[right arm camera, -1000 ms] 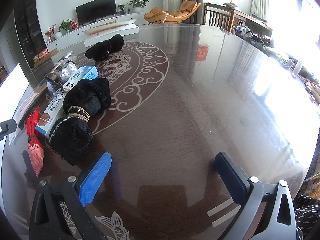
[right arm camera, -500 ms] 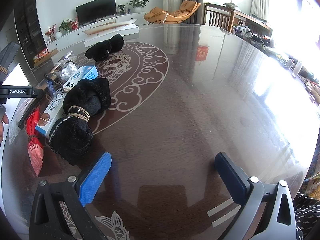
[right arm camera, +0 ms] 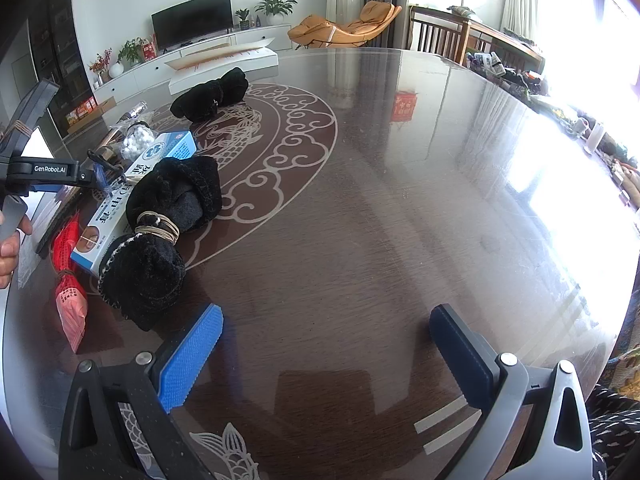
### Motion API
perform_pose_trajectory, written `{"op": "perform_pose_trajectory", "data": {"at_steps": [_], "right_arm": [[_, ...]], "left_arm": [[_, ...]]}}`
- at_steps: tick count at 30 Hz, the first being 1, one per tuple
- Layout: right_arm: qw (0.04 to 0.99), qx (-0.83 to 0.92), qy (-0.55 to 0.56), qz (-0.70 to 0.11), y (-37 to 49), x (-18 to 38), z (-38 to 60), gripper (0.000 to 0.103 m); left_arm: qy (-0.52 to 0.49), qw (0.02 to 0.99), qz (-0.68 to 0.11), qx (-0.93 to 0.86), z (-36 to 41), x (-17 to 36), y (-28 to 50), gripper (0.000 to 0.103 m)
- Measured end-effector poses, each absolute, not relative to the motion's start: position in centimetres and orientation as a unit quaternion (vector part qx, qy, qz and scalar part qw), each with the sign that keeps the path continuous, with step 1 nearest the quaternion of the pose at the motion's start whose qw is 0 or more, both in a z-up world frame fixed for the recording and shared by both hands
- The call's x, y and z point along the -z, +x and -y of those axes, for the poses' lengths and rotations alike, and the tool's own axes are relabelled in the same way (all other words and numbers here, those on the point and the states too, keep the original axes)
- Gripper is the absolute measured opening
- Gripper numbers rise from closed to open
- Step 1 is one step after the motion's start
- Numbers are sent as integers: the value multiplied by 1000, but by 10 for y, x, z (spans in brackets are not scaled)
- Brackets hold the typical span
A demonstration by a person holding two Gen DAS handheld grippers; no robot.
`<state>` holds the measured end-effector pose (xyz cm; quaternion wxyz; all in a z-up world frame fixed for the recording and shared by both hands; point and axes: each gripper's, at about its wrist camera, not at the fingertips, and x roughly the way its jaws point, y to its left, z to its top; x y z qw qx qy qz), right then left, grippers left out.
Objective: Organize objects
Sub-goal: 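Hold the phone case raised above the table with the left gripper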
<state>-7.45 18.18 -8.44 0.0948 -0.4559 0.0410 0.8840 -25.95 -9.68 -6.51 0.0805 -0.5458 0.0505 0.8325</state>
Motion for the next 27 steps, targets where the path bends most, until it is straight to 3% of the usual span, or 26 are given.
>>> {"op": "perform_pose_trajectory", "data": {"at_steps": [7, 8, 11, 19, 27], "right_arm": [[95, -884, -456, -41, -75, 84, -182, 103], [95, -884, -456, -41, -75, 84, -182, 103], [95, -884, -456, -41, -75, 84, -182, 103], [95, -884, -456, -41, -75, 84, -182, 103], [95, -884, -456, -41, -75, 84, -182, 103]], "left_arm": [[-529, 49, -36, -847, 97, 66, -249, 102], [-520, 47, -35, -852, 96, 65, -245, 92], [-500, 34, -29, -865, 93, 64, -231, 85], [-476, -49, 15, -878, 90, 68, -153, 85], [-485, -36, 11, -874, 81, 70, -84, 85]]}}
